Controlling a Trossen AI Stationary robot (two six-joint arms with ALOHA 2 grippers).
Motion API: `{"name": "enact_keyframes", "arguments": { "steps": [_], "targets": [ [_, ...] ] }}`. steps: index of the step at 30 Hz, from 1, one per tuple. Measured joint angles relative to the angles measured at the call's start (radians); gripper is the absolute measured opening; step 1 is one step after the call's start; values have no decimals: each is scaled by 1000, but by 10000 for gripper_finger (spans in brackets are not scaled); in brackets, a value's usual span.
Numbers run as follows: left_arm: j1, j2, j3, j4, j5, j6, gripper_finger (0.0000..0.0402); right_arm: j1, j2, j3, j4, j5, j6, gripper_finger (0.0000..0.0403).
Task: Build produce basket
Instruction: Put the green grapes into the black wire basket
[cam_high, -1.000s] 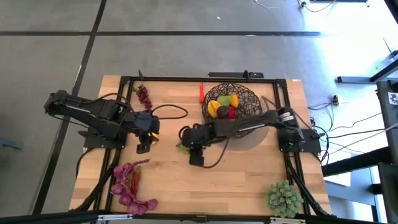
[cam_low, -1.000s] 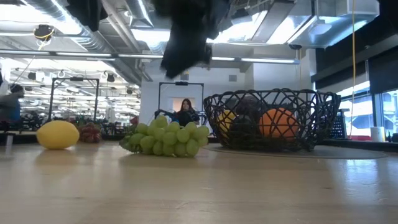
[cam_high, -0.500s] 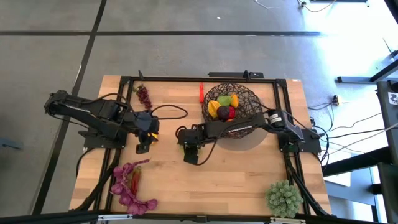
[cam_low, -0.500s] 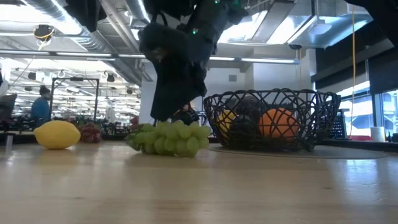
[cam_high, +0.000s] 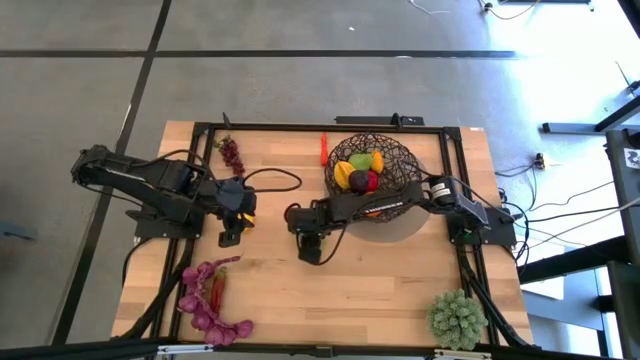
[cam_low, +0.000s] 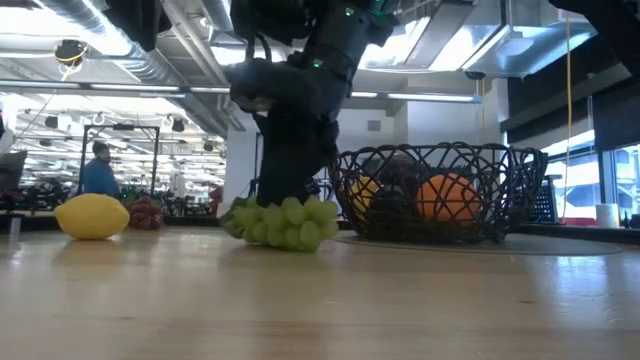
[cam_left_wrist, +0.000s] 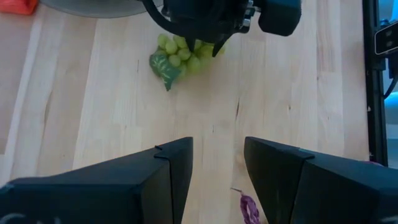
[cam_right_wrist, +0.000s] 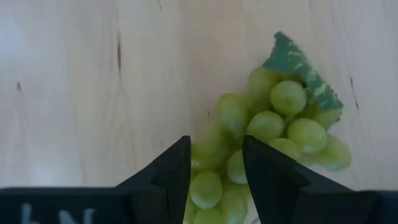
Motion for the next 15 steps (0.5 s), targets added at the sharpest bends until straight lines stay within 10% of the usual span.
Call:
{"name": "enact_keyframes", "arguments": {
  "steps": [15],
  "targets": [
    [0,0,0,0,0,0,134,4,-2,0,-73,-52,-134,147]
  ]
}}
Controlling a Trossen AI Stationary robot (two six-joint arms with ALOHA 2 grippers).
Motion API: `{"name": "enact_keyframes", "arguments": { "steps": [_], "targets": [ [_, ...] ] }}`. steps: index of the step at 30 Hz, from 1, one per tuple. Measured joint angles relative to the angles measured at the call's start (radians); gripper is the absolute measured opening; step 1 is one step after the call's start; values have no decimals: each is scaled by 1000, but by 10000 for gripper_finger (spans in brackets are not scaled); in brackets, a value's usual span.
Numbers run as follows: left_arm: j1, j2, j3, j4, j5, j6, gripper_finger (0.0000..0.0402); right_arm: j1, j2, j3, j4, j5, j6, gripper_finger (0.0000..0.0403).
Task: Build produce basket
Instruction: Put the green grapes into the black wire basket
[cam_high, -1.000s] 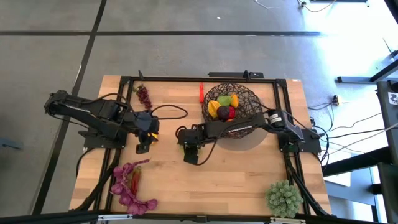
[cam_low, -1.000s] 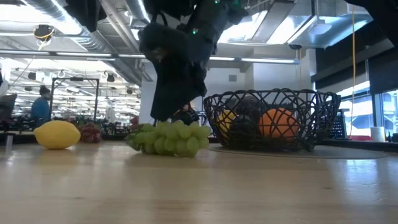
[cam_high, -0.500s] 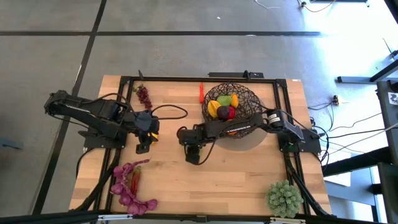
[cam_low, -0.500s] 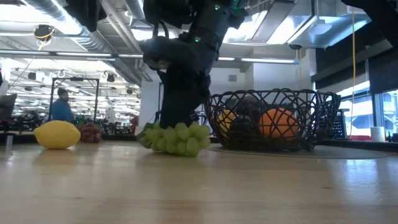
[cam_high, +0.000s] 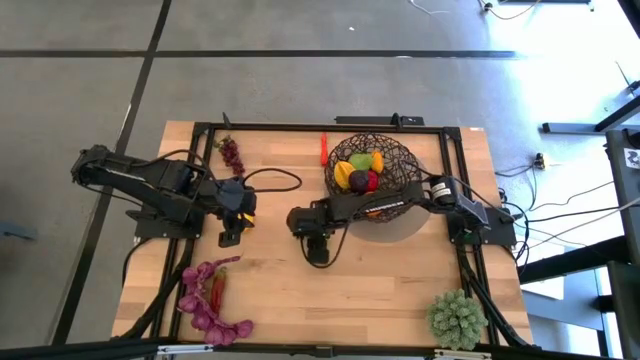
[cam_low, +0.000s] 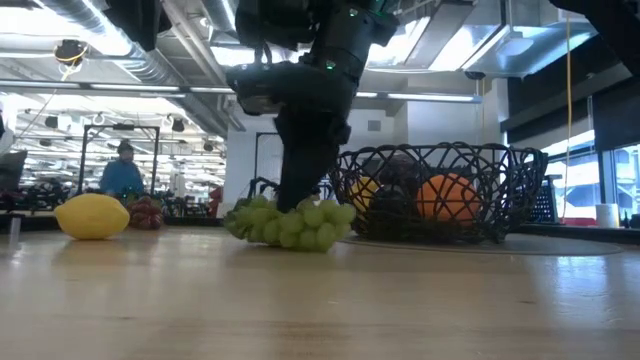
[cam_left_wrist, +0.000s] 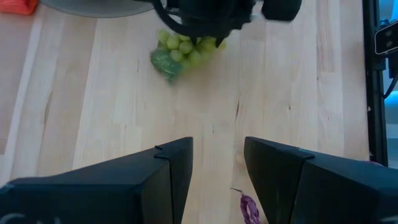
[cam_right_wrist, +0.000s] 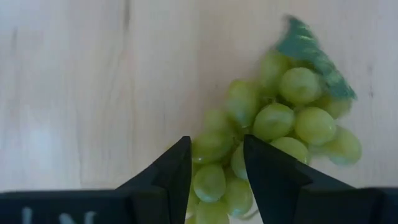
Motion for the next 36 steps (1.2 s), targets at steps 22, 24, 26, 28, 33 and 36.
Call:
{"name": "enact_keyframes", "arguments": {
  "steps": [22,24,26,28,33,36],
  "targets": [
    [0,0,0,0,0,0,134,63,1,0,-45,181,-327,136],
    [0,0,0,0,0,0,134,63,1,0,-42,182,-327,120],
    [0,0,0,0,0,0,134,63,1,0,-40,184,-325,100],
    [0,0,0,0,0,0,134,63,1,0,-40,186,-325,77],
    [0,0,0,0,0,-2,134,62,2,0,-34,186,-297,23],
    [0,0,0,0,0,-2,134,61,3,0,-33,186,-261,6]
  ]
}}
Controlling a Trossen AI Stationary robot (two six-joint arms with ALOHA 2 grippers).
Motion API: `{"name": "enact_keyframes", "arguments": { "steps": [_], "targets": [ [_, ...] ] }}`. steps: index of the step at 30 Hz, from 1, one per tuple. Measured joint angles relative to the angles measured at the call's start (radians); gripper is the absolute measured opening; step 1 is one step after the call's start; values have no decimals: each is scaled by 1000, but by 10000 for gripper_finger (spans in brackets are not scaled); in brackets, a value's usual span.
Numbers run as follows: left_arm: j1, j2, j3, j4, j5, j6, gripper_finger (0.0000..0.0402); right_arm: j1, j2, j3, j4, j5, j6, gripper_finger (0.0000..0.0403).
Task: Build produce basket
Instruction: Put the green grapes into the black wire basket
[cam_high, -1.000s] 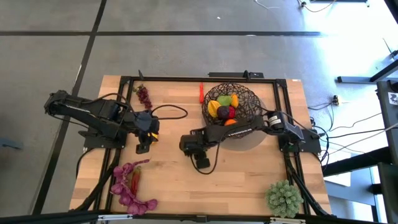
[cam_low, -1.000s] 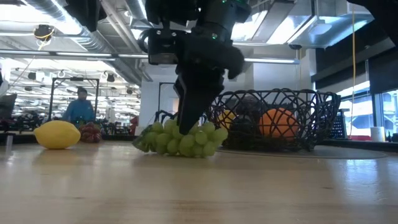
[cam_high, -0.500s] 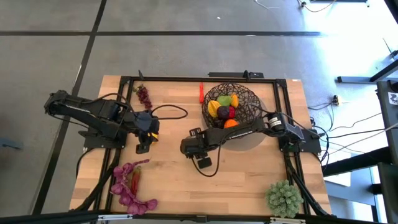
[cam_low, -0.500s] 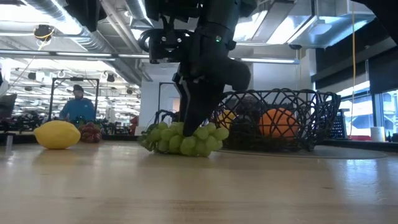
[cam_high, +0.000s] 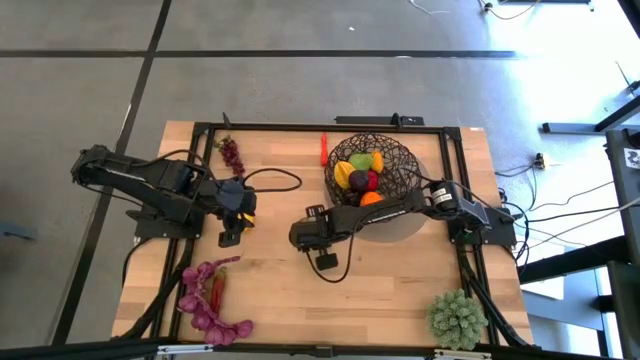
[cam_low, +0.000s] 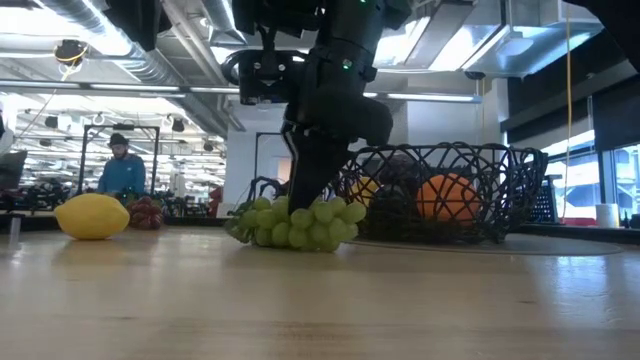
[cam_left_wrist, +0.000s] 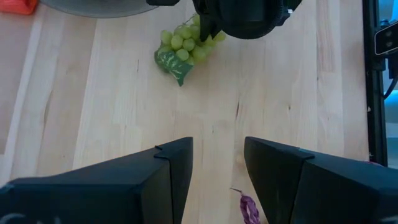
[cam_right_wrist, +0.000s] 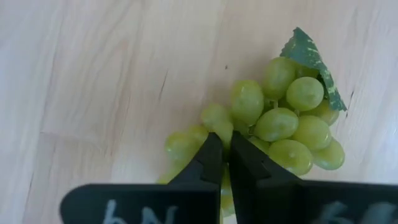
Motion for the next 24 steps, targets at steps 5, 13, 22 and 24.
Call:
{"name": "enact_keyframes", "arguments": {
  "steps": [5,13,22,24],
  "targets": [
    [0,0,0,0,0,-1,134,0,0,6,-8,-1,42,6],
    [0,0,0,0,0,-2,133,0,0,157,-150,-3,116,2],
    [0,0,0,0,0,0,133,0,0,403,-236,-2,146,1],
    [0,0,0,0,0,0,133,0,0,462,-270,21,158,1]
  ]
}}
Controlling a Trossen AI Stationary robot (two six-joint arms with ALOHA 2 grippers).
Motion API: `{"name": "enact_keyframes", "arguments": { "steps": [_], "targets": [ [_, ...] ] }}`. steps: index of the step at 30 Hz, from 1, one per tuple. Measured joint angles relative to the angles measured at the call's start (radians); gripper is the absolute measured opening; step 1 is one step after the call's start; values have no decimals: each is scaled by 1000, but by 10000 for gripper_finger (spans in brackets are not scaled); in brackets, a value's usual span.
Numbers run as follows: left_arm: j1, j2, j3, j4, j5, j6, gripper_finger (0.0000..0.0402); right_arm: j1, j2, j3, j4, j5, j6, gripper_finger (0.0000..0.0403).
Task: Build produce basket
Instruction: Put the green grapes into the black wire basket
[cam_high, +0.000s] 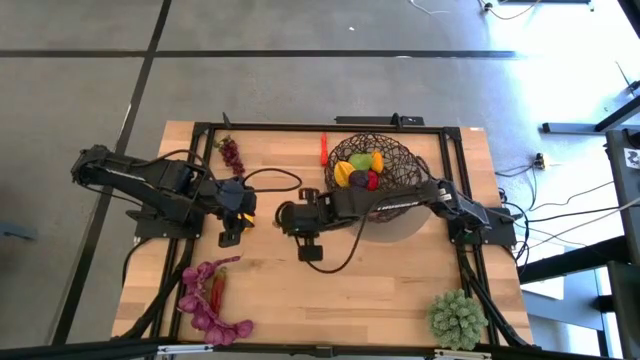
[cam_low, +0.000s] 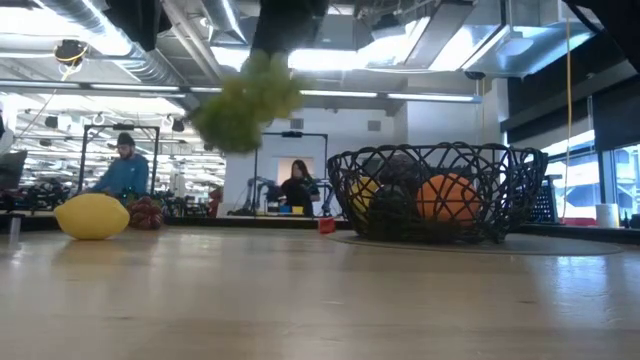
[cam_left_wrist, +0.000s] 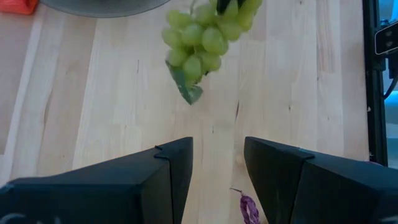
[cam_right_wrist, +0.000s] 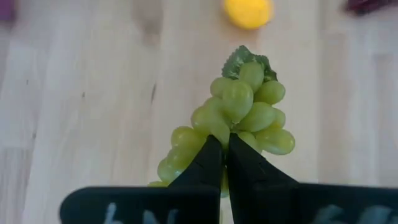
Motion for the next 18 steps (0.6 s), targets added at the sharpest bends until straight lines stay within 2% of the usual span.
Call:
{"name": "enact_keyframes", "arguments": {
  "steps": [4,18],
  "targets": [
    [0,0,0,0,0,0,133,0,-3,101,-120,116,24,0],
    [0,0,0,11,-1,37,133,-8,-136,99,-470,367,239,0]
  ]
}}
